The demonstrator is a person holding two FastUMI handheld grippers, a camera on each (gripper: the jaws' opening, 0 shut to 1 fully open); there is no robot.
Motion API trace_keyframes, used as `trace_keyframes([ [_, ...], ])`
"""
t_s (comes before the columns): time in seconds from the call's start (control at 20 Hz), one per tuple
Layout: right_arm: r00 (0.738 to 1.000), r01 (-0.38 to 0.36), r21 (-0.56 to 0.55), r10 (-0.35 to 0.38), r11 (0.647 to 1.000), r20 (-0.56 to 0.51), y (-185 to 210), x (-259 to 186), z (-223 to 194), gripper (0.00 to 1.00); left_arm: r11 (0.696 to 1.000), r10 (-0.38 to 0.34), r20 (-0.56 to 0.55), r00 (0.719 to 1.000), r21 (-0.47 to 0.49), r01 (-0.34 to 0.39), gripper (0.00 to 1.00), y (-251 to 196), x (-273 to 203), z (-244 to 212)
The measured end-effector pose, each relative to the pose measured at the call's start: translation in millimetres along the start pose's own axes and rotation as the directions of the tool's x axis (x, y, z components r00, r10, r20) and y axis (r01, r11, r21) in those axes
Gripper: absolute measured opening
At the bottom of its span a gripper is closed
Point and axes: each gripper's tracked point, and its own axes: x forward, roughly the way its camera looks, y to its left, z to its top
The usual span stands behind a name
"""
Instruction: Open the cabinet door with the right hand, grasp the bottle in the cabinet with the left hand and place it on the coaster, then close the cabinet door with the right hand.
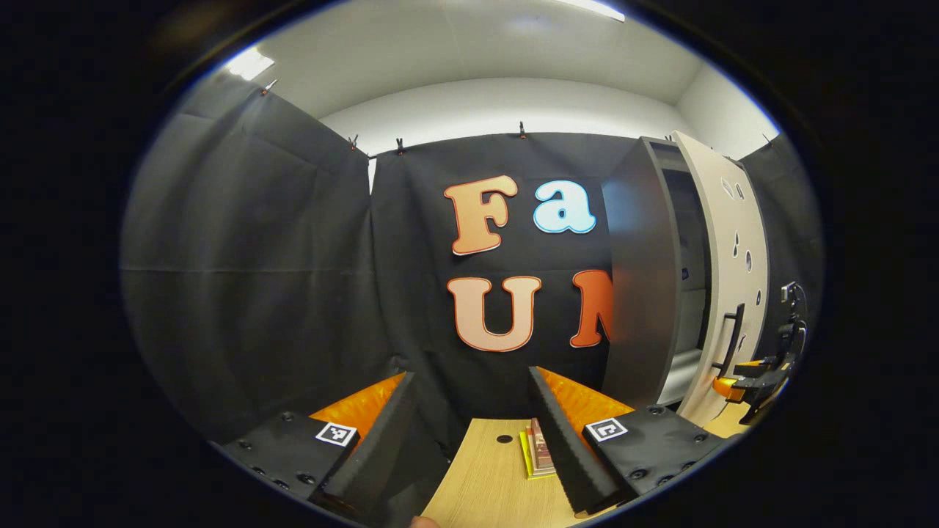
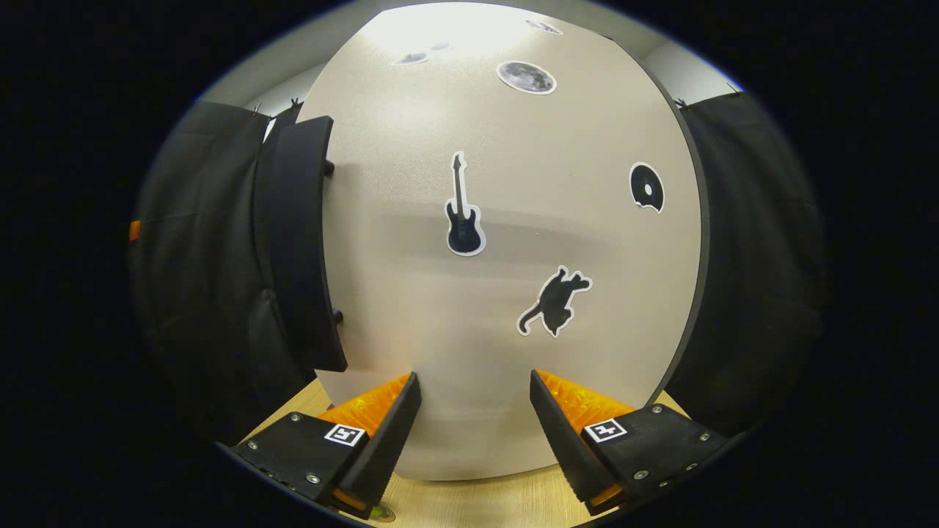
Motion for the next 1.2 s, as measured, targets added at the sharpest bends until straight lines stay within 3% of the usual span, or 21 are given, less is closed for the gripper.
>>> trace_keyframes([
  [0.9, 0.997, 0.076, -0.002, -0.076, 0.997, 0.014, 1, 12, 3, 0.93, 0.998, 0.054, -0.02, 0.998, 0.015, -0.053, 0.98, 40, -9, -10],
  [1.2, 0.996, 0.087, -0.025, -0.086, 0.996, 0.016, -9, -16, 28, 0.93, 0.998, 0.057, -0.015, 0.998, 0.019, -0.057, 0.98, 44, -15, -5],
])
